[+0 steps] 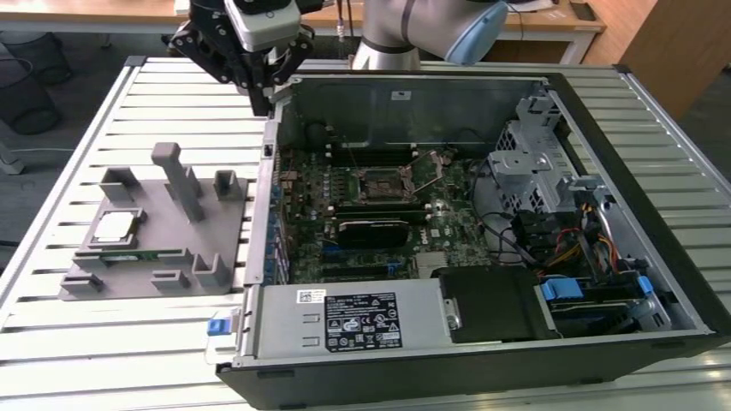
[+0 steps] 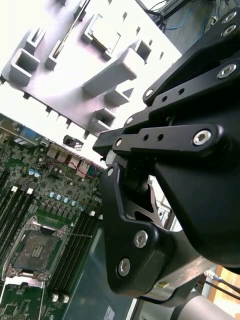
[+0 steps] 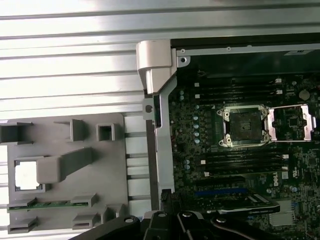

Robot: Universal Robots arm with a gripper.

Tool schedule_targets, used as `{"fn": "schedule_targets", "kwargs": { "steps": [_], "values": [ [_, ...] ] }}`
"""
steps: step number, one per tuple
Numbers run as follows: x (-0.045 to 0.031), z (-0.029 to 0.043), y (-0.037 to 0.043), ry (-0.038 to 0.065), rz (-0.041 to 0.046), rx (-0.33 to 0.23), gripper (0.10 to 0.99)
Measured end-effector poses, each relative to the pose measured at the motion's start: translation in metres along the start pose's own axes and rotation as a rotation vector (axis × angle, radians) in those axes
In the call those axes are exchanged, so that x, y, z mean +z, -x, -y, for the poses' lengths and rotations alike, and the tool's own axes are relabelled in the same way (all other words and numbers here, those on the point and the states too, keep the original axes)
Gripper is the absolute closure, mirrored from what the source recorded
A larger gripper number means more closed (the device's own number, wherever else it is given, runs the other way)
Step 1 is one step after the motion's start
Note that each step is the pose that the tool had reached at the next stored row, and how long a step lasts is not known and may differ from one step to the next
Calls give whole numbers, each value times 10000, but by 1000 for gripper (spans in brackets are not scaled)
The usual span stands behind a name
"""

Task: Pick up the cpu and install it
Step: 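Reach for the cpu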

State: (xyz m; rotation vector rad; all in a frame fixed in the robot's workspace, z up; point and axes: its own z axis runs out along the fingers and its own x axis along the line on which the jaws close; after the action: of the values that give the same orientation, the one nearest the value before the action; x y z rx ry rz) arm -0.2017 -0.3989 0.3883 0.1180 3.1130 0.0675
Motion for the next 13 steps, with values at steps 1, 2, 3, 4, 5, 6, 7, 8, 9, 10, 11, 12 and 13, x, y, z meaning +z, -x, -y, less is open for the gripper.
{"fn": "schedule_targets", "kwargs": {
  "steps": [1, 2, 3, 4, 5, 6, 7, 8, 9, 10, 11, 12, 13],
  "values": [
    [1, 1, -15, 1, 0, 1, 980],
    [1, 2, -29, 1, -1, 1, 980],
    [2, 3, -43, 0, -2, 1, 980],
    [3, 4, -58, 1, -2, 1, 980],
    [3, 6, -72, 1, -2, 1, 980],
    [4, 7, -85, 1, -3, 0, 980],
    [4, 8, -99, 1, -3, 1, 980],
    [4, 9, -111, 1, -3, 1, 980],
    [5, 10, -122, 1, -3, 0, 980],
    [5, 11, -132, 0, -4, 0, 980],
    [6, 11, -141, 0, -4, 0, 980],
    [6, 12, -150, 0, -4, 0, 980],
    [7, 13, -160, 0, -5, 0, 980]
  ]
}}
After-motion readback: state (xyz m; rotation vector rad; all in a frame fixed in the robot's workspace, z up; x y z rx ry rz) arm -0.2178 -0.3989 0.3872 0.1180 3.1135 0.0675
